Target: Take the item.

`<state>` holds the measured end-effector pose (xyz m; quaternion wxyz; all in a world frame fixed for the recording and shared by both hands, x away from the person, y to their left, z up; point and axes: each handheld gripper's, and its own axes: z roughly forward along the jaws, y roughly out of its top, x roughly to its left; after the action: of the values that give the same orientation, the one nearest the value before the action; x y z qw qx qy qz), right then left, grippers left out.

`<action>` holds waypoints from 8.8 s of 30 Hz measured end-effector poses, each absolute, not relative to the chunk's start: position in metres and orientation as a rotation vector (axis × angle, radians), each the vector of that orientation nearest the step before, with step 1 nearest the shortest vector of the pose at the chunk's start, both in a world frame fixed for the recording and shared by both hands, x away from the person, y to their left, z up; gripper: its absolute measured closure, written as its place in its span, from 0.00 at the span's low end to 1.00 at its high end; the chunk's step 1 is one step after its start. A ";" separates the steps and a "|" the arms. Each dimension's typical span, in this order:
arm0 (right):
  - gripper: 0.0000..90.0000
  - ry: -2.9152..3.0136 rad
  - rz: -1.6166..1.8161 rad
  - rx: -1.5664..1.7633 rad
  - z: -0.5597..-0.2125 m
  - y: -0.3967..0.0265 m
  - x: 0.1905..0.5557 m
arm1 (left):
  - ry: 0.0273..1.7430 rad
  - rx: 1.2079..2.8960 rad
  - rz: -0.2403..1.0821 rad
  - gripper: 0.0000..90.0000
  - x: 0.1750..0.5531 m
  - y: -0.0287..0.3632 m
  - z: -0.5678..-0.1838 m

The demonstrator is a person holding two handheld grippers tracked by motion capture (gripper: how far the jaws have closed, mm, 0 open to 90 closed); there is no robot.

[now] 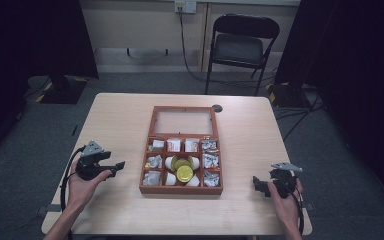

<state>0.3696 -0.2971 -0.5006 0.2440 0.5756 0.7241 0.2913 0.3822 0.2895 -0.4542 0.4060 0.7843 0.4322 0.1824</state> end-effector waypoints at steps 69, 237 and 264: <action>0.00 1.987 0.800 1.563 -0.501 -0.297 0.371 | 0.641 2.122 0.115 0.49 0.407 0.128 -0.431; 0.00 1.991 0.800 1.559 -0.501 -0.297 0.371 | 0.537 2.441 0.111 0.71 0.413 0.093 -0.449; 0.00 1.991 0.800 1.559 -0.501 -0.297 0.371 | 0.597 2.332 0.131 0.71 0.413 0.115 -0.432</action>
<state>0.3713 -0.2972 -0.5007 0.2423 0.5704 0.7282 0.2927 0.4125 0.1148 -0.4325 0.3571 0.9035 0.2314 0.0509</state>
